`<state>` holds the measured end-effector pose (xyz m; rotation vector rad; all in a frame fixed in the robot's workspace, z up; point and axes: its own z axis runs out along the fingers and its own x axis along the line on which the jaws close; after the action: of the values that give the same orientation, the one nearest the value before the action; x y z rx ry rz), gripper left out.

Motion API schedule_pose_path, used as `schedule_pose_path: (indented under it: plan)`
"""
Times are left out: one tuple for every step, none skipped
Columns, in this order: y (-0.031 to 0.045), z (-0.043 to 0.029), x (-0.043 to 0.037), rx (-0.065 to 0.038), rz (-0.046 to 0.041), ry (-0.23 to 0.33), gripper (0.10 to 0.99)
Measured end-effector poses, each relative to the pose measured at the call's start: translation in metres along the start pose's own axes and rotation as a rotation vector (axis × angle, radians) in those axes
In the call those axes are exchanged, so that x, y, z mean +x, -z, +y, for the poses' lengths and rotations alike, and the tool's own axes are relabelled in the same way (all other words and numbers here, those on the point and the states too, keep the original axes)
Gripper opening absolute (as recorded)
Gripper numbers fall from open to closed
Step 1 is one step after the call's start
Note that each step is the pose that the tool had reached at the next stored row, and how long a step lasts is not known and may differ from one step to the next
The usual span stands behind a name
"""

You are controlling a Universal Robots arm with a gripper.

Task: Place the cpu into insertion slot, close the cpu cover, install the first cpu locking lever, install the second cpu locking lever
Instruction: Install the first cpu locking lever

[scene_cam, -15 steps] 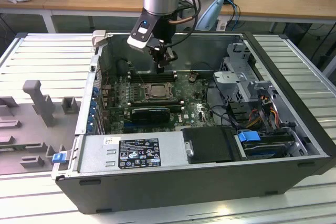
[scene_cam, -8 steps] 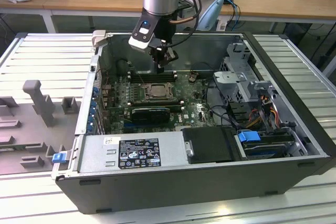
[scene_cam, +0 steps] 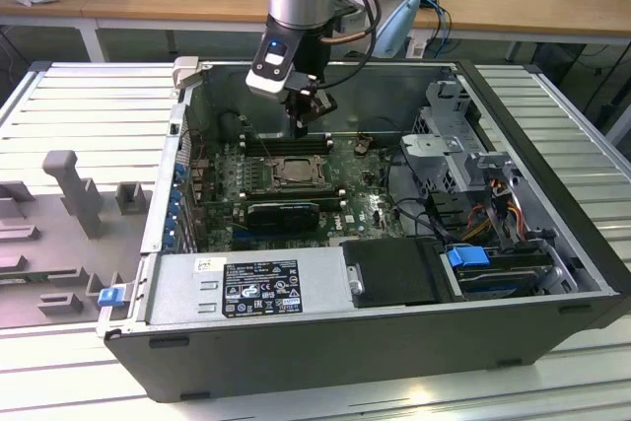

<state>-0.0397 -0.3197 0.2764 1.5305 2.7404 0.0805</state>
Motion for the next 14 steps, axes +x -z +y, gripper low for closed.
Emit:
schedule_pose_path:
  plan:
    - [0.0, 0.0, 0.0, 0.0, 0.0002, 0.005, 0.106]
    - [0.0, 0.0, 0.0, 0.0, 0.0004, 0.01, 0.106]
    - [0.0, 0.0, 0.0, 0.0, 0.0008, 0.018, 0.106]
    - [0.0, 0.0, 0.0, 0.0, 0.0011, 0.023, 0.106]
    - [0.0, 0.0, 0.0, 0.001, 0.0013, 0.027, 0.106]
    - [0.0, 0.0, 0.0, 0.001, 0.0015, 0.033, 0.106]
    - [0.0, 0.0, 0.0, 0.001, 0.0017, 0.037, 0.106]
    - [0.0, 0.0, 0.0, 0.001, 0.0022, 0.047, 0.106]
    - [0.0, 0.0, 0.0, 0.001, 0.0027, 0.06, 0.106]
    - [0.0, 0.0, 0.0, 0.002, 0.003, 0.066, 0.106]
    - [0.0, 0.0, 0.0, 0.002, 0.0032, 0.07, 0.106]
    - [0.0, 0.0, 0.0, 0.002, 0.0034, 0.075, 0.106]
    - [0.0, 0.0, 0.0, 0.002, 0.0036, 0.08, 0.106]
    - [0.0, 0.0, 0.0, 0.002, 0.0039, 0.085, 0.106]
